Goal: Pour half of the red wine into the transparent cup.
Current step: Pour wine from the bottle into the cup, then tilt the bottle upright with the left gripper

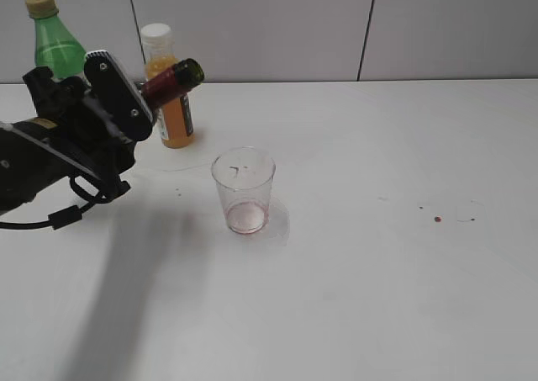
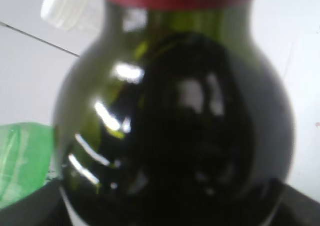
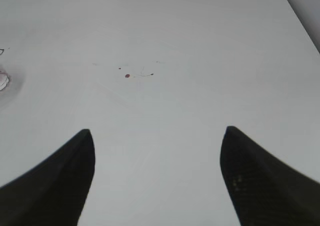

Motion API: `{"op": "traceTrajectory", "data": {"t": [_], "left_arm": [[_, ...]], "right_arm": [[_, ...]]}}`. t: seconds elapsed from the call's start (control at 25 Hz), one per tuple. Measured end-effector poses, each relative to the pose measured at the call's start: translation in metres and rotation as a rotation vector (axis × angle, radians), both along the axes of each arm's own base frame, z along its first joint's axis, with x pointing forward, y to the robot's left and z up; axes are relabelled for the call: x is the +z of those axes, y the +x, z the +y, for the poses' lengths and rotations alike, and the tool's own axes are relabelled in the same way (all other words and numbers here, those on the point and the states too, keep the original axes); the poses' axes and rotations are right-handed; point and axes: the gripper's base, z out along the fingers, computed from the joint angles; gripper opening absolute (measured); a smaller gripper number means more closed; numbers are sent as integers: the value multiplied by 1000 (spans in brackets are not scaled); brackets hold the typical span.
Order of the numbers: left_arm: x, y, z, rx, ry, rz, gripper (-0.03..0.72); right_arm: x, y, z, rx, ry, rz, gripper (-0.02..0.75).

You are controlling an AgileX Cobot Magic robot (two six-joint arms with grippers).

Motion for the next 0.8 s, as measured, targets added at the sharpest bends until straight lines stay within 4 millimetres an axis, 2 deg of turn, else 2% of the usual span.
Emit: {"op": "traceTrajectory", "data": {"t": [0.28, 0.6, 0.8], "left_arm": [[3, -4, -7, -16, 124, -43, 534], [-15, -1, -5, -11, 245, -4, 534], [-13, 0, -5, -11, 275, -38, 534]], "right_arm": [[0, 0, 0, -3, -5, 0, 589], [0, 0, 0, -4, -4, 0, 590], [0, 0, 0, 0, 1, 0, 590]]}}
